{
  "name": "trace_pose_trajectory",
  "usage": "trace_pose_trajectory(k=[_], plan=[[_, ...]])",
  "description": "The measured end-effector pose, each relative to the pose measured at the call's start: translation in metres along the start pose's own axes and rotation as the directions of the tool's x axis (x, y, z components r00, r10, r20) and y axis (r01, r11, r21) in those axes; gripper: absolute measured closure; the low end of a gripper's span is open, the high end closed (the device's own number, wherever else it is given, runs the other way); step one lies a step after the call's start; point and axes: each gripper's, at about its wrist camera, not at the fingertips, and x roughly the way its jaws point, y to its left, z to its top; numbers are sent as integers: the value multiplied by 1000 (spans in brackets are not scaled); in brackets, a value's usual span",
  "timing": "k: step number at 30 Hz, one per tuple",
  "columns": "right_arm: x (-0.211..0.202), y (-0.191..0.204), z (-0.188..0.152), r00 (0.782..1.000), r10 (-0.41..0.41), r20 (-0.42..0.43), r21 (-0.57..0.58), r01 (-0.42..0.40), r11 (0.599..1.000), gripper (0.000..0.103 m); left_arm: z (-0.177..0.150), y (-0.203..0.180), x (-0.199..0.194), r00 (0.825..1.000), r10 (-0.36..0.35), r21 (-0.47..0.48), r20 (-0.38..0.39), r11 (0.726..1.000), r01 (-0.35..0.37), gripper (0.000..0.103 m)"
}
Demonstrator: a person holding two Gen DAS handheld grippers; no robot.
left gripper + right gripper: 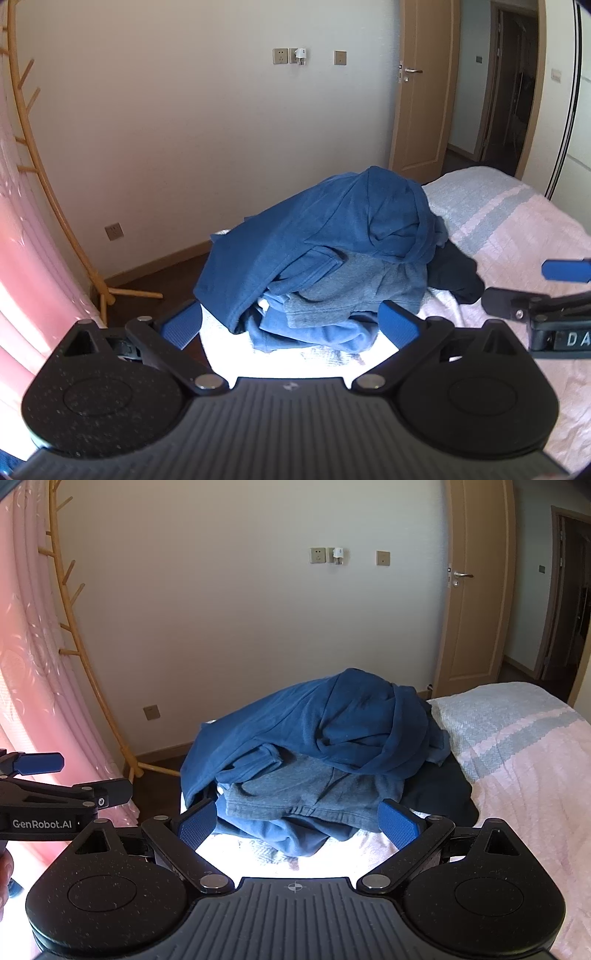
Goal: Fold clothes
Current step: 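Move both grippers toward the pile of blue clothes on the bed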
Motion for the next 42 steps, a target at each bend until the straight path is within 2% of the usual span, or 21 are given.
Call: trace_pose_trajectory(k=[8, 11, 20, 23, 28, 33, 36, 40, 42], plan=[[-4, 2, -2, 1000, 0, 5, 1, 0, 1000, 7, -13, -11, -4, 1000, -20, -21, 2, 1000, 20, 5], [-5, 3, -3, 1000, 0, 7, 1, 0, 1000, 7, -9, -6, 2, 999, -35, -43, -19, 999, 34, 5], [1, -8, -4, 1000, 14, 0, 4, -14, 1000, 7, -7, -7, -3, 1000, -21, -35, -16, 999, 20, 7], [-4, -9, -6, 999, -11, 34, -43, 13, 999, 7, -8, -10, -5, 1000, -1, -27, -3, 1000, 1, 7], [-11, -11, -11, 990, -91, 105, -121, 104, 987, 7, -19, -8, -8, 999, 49, -14, 4, 999, -49, 7], [-10, -28, -16, 983, -78, 169, -92, 94, 991, 7, -28, -1, -9, 996, 85, -15, 41, 996, -84, 6], [-3, -40, -14, 983, -67, 170, -30, 73, 997, 7, -26, 4, -2, 993, 97, -39, 60, 995, -95, 5], [18, -54, 3, 992, -44, 119, 11, 43, 999, 7, -14, 8, 28, 993, 97, 73, 73, 992, -103, 4], [33, -55, 10, 993, -32, 112, -17, 34, 999, 7, -6, 15, 55, 997, 56, 110, 50, 992, -62, 4]])
